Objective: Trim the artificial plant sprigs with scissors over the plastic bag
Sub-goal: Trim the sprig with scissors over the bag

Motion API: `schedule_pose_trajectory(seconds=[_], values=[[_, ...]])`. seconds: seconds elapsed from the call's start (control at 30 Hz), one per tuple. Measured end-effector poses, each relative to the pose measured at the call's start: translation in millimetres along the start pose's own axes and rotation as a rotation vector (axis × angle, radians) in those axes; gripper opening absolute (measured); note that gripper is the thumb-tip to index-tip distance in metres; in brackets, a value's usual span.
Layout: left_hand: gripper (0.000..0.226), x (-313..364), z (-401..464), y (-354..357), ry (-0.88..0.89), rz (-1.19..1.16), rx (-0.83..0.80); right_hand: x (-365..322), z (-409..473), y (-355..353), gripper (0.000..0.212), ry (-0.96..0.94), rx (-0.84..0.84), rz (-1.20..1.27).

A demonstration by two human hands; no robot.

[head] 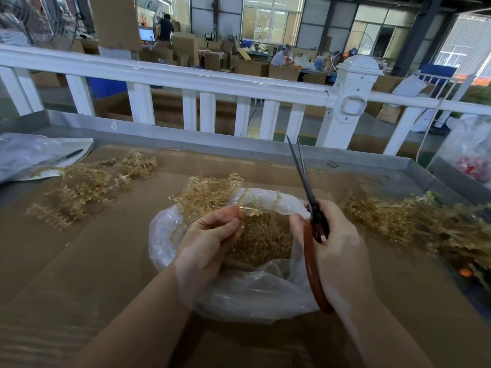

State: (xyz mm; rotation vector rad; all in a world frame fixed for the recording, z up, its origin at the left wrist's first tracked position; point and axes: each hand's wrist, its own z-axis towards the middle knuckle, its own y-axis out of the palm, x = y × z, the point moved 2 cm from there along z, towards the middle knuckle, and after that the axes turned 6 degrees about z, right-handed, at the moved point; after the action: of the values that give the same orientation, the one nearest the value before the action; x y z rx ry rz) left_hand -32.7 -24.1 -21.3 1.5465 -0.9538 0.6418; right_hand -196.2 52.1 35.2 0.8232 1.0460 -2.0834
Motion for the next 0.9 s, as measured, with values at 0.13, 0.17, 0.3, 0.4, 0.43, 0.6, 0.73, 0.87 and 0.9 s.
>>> schedule_pose_trajectory(seconds=[0.13, 0.17, 0.3, 0.4, 0.43, 0.6, 0.73, 0.87, 0.9], values=[[0.024, 5.1, 2.1, 6.8, 0.033, -0.079, 0.012, -5.5, 1.2, 2.1, 0.013, 0.019, -0.115, 0.032], [0.024, 6.3, 1.9, 8.4, 0.048, -0.071, 0.008, -5.8, 0.9, 3.7, 0.014, 0.028, -0.152, 0.035], [0.025, 8.1, -0.3, 9.2, 0.119, 0.014, 0.003, -3.6, -1.0, 11.1, 0.018, 0.043, -0.274, 0.006], [0.026, 7.8, -1.7, 8.6, 0.148, 0.043, 0.004, -1.2, -3.6, 16.5, 0.018, 0.013, -0.372, -0.011], [0.026, 8.2, -2.3, 8.9, 0.154, 0.041, 0.001, -0.1, -4.7, 18.2, 0.020, -0.005, -0.391, -0.063], [0.029, 13.9, -5.0, 12.5, 0.169, -0.031, -0.043, 6.0, -10.1, 18.5, 0.022, -0.060, -0.406, -0.246], [0.027, 17.0, -3.2, 11.3, 0.138, -0.122, -0.016, 10.1, -11.5, 17.8, 0.024, -0.043, -0.426, -0.251], [0.026, 18.8, -2.8, 10.8, 0.195, -0.089, -0.012, 14.4, -11.7, 17.1, 0.028, -0.002, -0.435, -0.209], [0.026, 18.9, -3.1, 10.8, 0.218, -0.062, -0.022, 14.6, -12.0, 17.0, 0.028, -0.004, -0.437, -0.213]])
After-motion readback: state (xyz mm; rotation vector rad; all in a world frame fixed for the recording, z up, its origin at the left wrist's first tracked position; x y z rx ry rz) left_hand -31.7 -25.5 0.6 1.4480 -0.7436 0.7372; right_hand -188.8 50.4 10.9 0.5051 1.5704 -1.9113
